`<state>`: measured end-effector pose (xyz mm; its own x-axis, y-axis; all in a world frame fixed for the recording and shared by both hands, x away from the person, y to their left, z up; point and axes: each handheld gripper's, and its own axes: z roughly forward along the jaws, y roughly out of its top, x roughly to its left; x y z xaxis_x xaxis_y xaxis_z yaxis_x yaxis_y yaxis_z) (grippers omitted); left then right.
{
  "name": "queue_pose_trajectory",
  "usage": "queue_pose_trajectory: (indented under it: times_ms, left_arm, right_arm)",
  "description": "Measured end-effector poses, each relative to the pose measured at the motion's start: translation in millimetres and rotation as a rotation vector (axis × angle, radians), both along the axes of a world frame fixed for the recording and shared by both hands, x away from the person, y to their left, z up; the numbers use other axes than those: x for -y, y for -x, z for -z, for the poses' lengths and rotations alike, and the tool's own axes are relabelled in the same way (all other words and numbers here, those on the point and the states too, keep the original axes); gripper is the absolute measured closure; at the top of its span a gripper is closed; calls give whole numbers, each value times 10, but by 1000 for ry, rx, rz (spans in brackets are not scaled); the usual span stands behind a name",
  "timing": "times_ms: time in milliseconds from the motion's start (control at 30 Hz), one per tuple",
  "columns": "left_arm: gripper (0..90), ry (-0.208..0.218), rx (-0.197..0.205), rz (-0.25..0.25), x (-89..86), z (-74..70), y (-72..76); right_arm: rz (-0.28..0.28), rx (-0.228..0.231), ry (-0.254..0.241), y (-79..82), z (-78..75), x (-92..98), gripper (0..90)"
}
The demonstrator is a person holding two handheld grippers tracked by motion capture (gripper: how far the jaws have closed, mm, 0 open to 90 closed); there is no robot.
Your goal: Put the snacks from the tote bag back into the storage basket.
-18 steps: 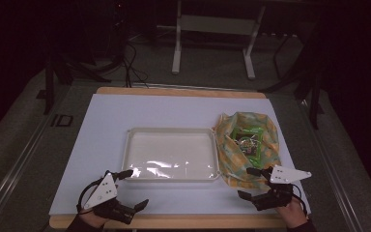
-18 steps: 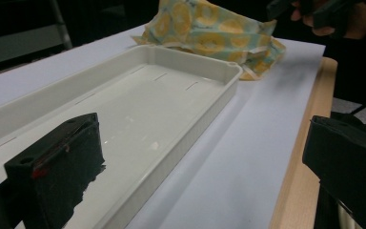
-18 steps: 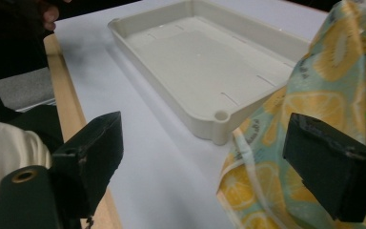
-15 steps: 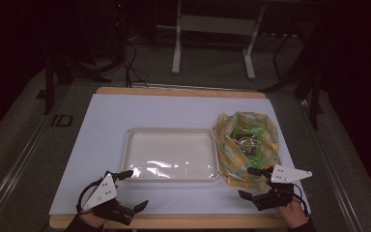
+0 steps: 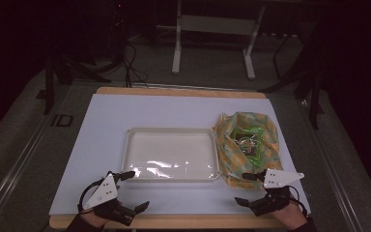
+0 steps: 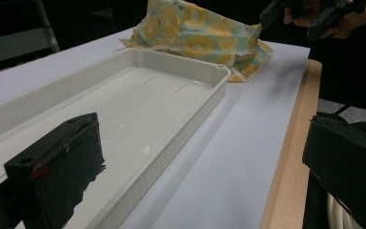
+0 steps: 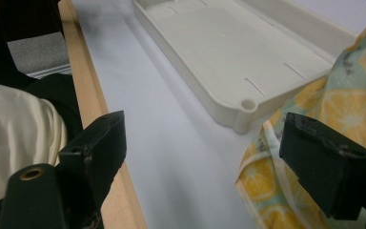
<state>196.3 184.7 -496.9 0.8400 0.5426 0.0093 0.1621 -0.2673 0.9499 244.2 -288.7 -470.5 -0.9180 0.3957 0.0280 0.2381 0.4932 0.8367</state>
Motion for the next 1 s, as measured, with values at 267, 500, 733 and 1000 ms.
queue_pose_trajectory:
  times_ms: [267, 500, 733, 1000]
  left_arm:
    - [4, 6, 2, 1, 13, -5, -3]
    - [4, 7, 7, 6, 17, -7, 4]
    - [4, 7, 8, 9, 25, -8, 3]
    - [4, 5, 7, 11, 27, -7, 1]
  right_arm:
    - [-29, 10, -48, 37, -150, -45, 155]
    - [-38, 45, -65, 51, -290, -36, 155]
    - [-30, 86, -69, 47, -432, -26, 155]
    - [-29, 132, -72, 16, -601, -12, 159]
